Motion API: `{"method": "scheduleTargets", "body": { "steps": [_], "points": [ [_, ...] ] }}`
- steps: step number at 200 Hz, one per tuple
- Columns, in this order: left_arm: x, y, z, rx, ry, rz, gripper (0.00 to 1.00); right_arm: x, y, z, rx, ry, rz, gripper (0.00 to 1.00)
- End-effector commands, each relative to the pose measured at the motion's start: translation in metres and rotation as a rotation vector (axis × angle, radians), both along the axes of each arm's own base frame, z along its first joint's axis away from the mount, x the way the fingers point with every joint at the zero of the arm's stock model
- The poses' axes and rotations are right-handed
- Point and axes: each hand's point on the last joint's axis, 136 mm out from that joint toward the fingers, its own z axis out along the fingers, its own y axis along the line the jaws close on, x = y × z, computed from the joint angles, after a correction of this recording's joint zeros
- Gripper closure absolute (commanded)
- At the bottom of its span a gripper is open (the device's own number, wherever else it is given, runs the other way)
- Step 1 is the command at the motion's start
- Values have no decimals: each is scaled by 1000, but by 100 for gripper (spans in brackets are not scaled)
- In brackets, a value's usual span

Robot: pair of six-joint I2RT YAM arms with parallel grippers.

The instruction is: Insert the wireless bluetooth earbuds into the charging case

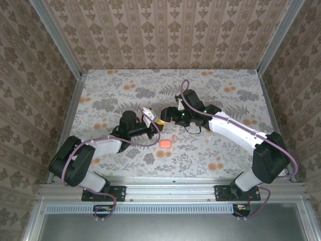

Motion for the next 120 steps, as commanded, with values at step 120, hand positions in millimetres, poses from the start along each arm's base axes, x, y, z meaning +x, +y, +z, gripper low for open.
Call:
{"method": "scheduleTargets", "body": {
  "steps": [120],
  "points": [
    [2,0,21,-27,-69,-3,92,-1,12,-7,-33,34,14,17]
  ]
}}
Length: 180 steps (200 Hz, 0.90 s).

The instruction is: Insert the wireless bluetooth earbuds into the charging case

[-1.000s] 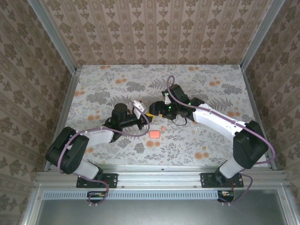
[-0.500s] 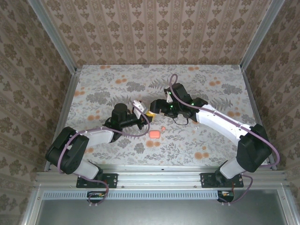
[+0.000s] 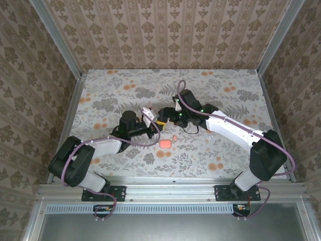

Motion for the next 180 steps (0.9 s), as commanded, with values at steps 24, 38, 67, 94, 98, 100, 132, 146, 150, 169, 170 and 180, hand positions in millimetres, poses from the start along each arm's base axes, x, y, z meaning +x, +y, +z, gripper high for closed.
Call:
{"method": "scheduleTargets", "body": {
  "steps": [24,38,67,94,98,100,132,146,150,169,170,180],
  "points": [
    [1,0,20,-27,-66,-5,91,2,4,-2,-9,10,-1,17],
    [1,0,20,-26,-66,-3,91,2,4,-4,-13,18,1,17],
    [2,1,20,-24,-63,1,92,0,0,-8,-33,24,-6,17],
    [2,1,19,-21,-63,5,92,0,-6,-5,-49,9,-22,18],
    [2,1,19,-20,-62,7,92,0,-8,-4,-51,5,-24,18],
    [3,2,18,-19,-61,8,92,0,-8,-4,-51,4,-25,18],
    [3,2,17,-17,-61,11,92,0,-13,0,-59,-12,-38,18],
    [3,2,17,-17,-60,14,92,-1,-15,2,-60,-19,-42,19],
    [4,2,17,-17,-60,15,92,-1,-16,2,-61,-20,-45,19],
    [3,2,17,-17,-59,16,92,-1,-19,3,-63,-25,-52,19],
    [3,2,17,-17,-59,16,92,-1,-19,4,-63,-26,-52,19],
    [4,3,17,-16,-59,19,92,-2,-19,4,-63,-25,-52,19]
  ]
}}
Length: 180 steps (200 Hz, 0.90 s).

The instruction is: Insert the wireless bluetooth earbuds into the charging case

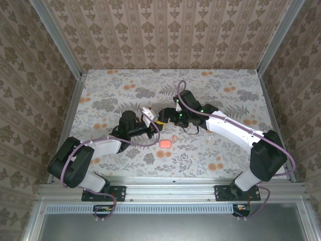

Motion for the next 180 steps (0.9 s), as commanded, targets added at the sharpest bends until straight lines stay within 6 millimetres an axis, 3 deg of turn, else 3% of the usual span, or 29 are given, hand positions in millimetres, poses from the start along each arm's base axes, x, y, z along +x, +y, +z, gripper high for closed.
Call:
{"method": "scheduleTargets", "body": {
  "steps": [1,61,114,119,124,145,180],
  "points": [
    [3,1,15,-17,-56,6,92,-4,-11,4,-29,-10,-19,19],
    [3,1,16,-17,-59,7,92,-6,-6,8,2,-16,6,20],
    [0,1,14,-14,-62,-11,92,-8,-17,39,88,-112,6,26],
    [-1,0,13,-14,-62,-14,92,-7,-18,37,94,-116,11,27],
    [-1,0,14,-15,-62,-15,92,-10,-20,51,127,-152,20,29],
    [-3,-1,15,-21,-60,-32,92,-10,-18,67,217,-228,67,35],
    [-7,-3,18,-31,-58,-58,92,-9,-6,75,350,-246,140,47]
  ]
}}
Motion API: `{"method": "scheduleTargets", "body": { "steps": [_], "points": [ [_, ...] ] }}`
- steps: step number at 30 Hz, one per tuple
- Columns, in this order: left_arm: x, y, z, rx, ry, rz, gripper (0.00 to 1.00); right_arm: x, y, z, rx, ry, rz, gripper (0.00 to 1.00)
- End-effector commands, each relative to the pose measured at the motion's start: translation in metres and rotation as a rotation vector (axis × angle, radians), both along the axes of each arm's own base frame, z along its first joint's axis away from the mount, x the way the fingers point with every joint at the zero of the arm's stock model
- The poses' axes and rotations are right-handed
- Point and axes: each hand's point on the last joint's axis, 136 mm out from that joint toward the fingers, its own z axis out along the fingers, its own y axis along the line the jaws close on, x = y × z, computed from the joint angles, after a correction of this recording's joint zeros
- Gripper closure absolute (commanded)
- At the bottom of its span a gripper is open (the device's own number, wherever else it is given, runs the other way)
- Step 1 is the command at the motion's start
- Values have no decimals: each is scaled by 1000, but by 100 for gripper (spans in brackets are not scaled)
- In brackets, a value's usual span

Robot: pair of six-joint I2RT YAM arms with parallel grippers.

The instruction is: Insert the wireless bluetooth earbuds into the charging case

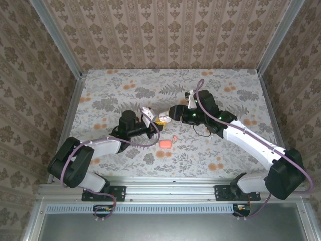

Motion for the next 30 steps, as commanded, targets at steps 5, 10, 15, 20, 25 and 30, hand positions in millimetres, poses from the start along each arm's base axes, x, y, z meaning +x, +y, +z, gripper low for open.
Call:
{"method": "scheduleTargets", "body": {
  "steps": [5,10,15,20,25,30],
  "points": [
    [-6,-3,17,-32,-53,-51,92,1,29,17,172,-44,147,54],
    [-6,-3,18,-35,-52,-52,92,3,34,5,174,-15,161,59],
    [-6,-3,20,-38,-55,-51,92,3,37,-8,156,11,166,60],
    [-6,-4,22,-43,-56,-52,92,5,40,-16,137,24,172,60],
    [-6,-4,24,-45,-60,-53,92,5,44,-22,130,37,182,61],
    [-7,-4,24,-44,-59,-54,92,5,47,-26,133,45,192,62]
  ]
}}
